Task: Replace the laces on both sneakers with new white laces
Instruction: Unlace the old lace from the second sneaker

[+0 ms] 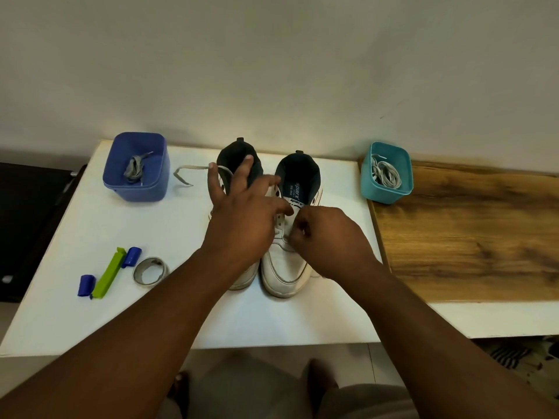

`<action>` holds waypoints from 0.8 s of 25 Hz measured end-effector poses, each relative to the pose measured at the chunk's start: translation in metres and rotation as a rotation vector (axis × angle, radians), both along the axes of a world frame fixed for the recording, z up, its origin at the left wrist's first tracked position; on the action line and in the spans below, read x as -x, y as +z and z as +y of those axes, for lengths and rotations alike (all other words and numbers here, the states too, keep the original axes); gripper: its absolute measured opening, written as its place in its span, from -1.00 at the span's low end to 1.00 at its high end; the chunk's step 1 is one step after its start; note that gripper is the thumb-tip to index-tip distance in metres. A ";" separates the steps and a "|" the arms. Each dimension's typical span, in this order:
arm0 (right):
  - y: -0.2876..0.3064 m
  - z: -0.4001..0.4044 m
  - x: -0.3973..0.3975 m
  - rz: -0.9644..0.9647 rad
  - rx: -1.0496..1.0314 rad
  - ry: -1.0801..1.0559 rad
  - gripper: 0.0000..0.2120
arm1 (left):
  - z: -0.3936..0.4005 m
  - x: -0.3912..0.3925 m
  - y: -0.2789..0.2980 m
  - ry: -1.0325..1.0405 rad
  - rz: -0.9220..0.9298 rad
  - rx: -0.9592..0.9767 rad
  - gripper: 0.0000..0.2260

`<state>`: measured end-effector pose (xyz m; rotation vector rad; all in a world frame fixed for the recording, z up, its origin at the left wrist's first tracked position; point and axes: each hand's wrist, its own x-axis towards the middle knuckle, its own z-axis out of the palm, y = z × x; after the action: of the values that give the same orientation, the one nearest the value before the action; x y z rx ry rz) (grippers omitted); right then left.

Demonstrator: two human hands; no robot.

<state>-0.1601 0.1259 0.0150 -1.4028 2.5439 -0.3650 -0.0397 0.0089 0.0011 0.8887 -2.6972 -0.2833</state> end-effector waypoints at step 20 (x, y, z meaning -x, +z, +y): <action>0.012 0.011 0.009 0.092 0.055 -0.131 -0.87 | -0.008 -0.002 -0.001 0.048 0.016 -0.050 -0.89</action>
<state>-0.1688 0.1372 0.0270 -1.3035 2.7283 -0.4039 -0.0374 0.0009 0.0005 0.9604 -2.6604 -0.3479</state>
